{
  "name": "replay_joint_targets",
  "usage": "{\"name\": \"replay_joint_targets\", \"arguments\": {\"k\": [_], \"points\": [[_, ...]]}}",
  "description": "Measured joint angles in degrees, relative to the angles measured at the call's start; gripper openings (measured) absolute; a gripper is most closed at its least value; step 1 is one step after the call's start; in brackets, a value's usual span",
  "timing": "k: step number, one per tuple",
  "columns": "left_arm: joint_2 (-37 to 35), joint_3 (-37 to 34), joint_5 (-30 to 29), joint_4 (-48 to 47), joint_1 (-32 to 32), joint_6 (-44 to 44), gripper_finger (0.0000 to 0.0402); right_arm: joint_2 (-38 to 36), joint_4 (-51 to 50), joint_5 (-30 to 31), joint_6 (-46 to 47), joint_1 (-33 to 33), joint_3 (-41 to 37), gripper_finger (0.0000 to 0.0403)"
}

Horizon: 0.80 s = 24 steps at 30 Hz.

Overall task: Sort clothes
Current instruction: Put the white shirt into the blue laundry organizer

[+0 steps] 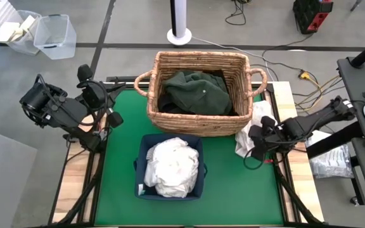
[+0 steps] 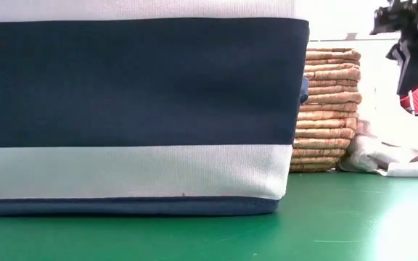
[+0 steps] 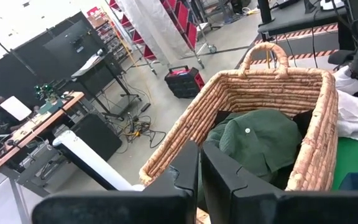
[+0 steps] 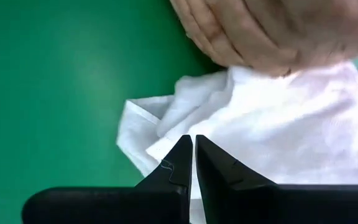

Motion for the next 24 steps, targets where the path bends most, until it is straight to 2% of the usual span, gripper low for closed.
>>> {"name": "replay_joint_targets", "arguments": {"k": [6,10,15,19,24], "points": [[0.00,0.00,0.00,-0.21,-0.01,0.01,0.0000,-2.62,2.99,0.99,4.50,-0.44,-6.99,0.0034],[0.00,0.00,0.00,-0.21,0.00,0.01,0.0000,-1.97,6.00,2.49,7.40,-0.42,-9.90,0.0084],[0.00,0.00,-0.01,-0.19,-0.01,-0.01,0.0000,-0.45,10.01,7.99,5.83,-0.42,-12.88,0.0160],[0.00,0.00,-0.02,-0.17,0.01,-0.01,0.0000,1.37,10.39,8.44,7.80,-0.42,-13.08,0.0210],[0.00,0.00,-0.02,-0.15,0.00,-0.01,0.0000,4.37,12.73,8.51,13.12,-0.42,-14.01,0.0251]]}}
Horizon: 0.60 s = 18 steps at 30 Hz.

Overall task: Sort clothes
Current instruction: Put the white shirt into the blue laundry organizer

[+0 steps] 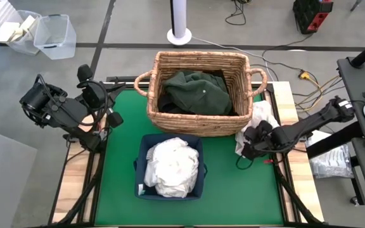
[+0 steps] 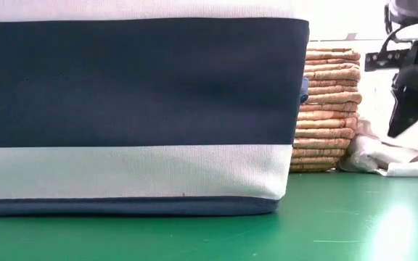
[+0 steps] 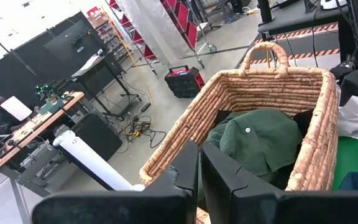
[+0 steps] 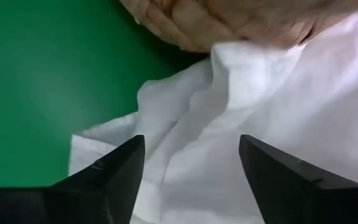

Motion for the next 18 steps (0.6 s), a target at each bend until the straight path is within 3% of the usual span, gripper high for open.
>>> {"name": "replay_joint_targets", "arguments": {"k": [5,9,13,18], "points": [[0.00,0.00,-0.02,-0.02,-0.01,0.00,0.0000,4.15,1.03,0.25,4.70,0.00,-2.26,0.0270],[-0.02,0.00,-0.04,-0.01,0.00,0.00,0.0000,7.50,1.71,1.15,8.66,0.00,-3.62,0.0258],[-0.02,0.00,-0.04,-0.02,-0.01,0.00,0.0000,10.06,4.83,1.22,8.89,0.00,-4.90,0.0216],[-0.02,0.00,-0.04,0.00,0.01,0.00,0.0000,12.70,10.21,0.17,11.61,-0.02,-6.52,0.0119]]}}
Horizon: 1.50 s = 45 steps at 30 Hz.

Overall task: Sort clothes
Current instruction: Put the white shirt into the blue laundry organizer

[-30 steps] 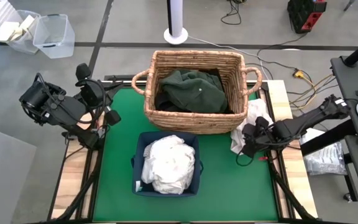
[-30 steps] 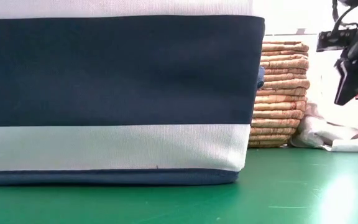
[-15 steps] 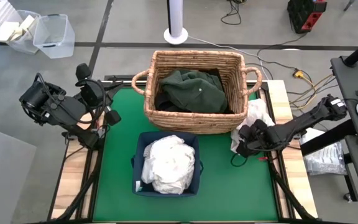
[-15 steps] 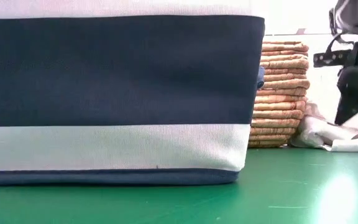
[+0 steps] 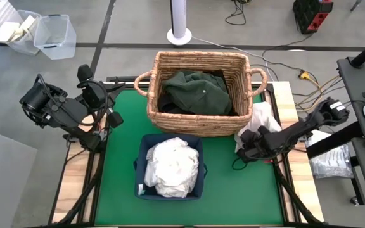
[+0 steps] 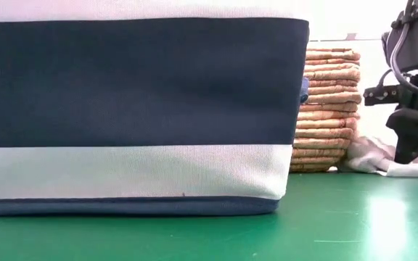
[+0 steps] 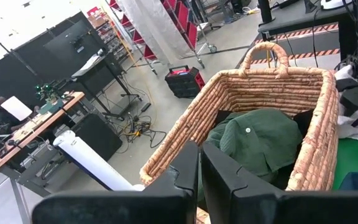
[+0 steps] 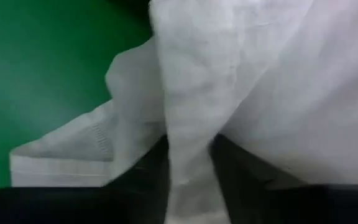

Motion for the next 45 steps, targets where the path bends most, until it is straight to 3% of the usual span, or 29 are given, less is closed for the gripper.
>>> {"name": "replay_joint_targets", "arguments": {"k": [3,7,25,45], "points": [[0.00,0.00,0.00,0.00,0.00,-0.02,0.0000,1.26,2.06,-2.23,0.72,0.03,-0.11,0.0039],[0.00,0.00,0.00,-0.02,-0.02,-0.02,0.0000,0.69,4.43,-4.89,-0.18,0.20,0.03,0.0013],[0.00,0.00,0.02,-0.74,-0.02,-0.02,0.0000,-1.88,5.49,-11.38,-3.41,4.27,9.67,0.0009],[0.13,0.00,1.64,-0.80,-0.01,-0.02,0.0000,-1.82,8.63,-14.42,-4.89,12.03,27.54,0.0008]]}}
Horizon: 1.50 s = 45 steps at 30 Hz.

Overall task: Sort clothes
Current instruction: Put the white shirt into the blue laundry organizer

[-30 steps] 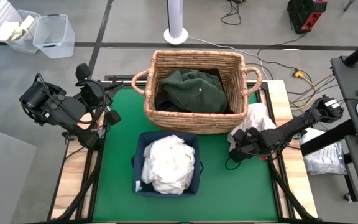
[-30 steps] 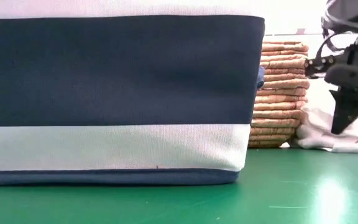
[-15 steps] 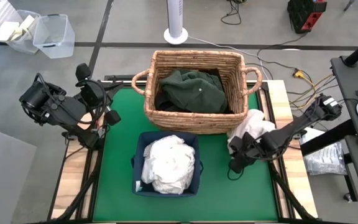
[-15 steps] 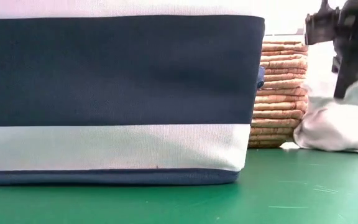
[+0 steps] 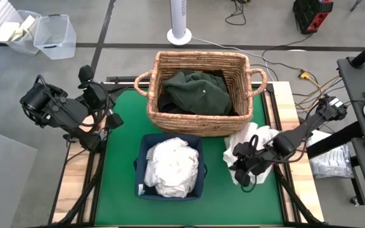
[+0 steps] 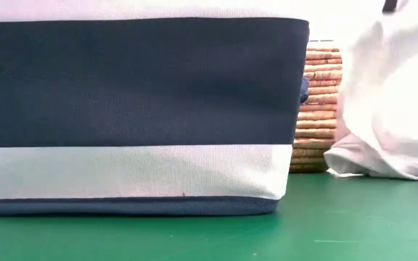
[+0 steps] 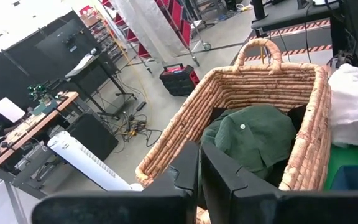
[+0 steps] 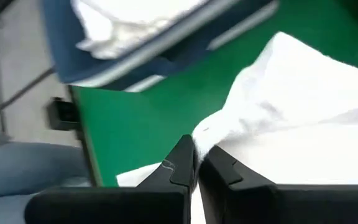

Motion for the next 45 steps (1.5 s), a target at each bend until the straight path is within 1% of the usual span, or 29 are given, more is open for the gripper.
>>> {"name": "replay_joint_targets", "arguments": {"k": [8,12,14,18,20,24,27,29,35,39,42,45], "points": [[0.88,0.00,2.25,0.19,-0.01,0.00,0.0000,0.00,-0.13,0.73,-3.24,0.55,7.20,0.0008],[1.73,0.00,5.87,0.52,-0.02,0.02,0.0000,0.00,-0.16,3.20,-6.30,0.54,10.59,0.0008],[2.25,0.00,9.41,0.74,0.01,0.04,0.0000,0.00,-0.20,4.12,-7.79,0.54,12.28,0.0008],[3.47,0.00,19.99,2.98,0.01,0.62,0.0000,0.00,-0.11,6.82,-10.78,0.52,15.13,0.0008],[4.12,-0.04,23.48,4.86,-0.02,1.64,0.0000,0.00,-0.04,7.99,-12.50,0.52,16.09,0.0008],[5.19,-0.04,24.89,10.07,0.01,4.04,0.0000,0.00,1.66,10.33,-15.74,0.50,17.11,0.0008],[5.80,-0.04,28.90,14.52,0.04,5.75,0.0000,0.00,3.53,11.93,-17.98,0.50,17.59,0.0008],[6.32,-0.04,30.44,17.43,0.29,6.83,0.0000,0.00,4.89,13.26,-19.87,0.50,17.99,0.0008],[7.92,-0.04,30.48,20.69,0.85,8.02,0.0002,0.00,9.66,15.97,-26.37,-0.02,19.78,0.0008],[9.82,-0.04,33.46,24.18,1.83,8.10,0.0027,0.00,11.93,17.25,-31.07,-0.58,21.49,0.0008],[11.74,-0.04,34.75,26.78,2.96,9.35,0.0057,0.00,12.77,17.82,-34.17,-1.15,22.78,0.0008],[13.73,-0.04,34.73,29.31,3.59,12.69,0.0091,0.00,14.86,19.05,-38.28,-1.27,23.79,0.0008]]}}
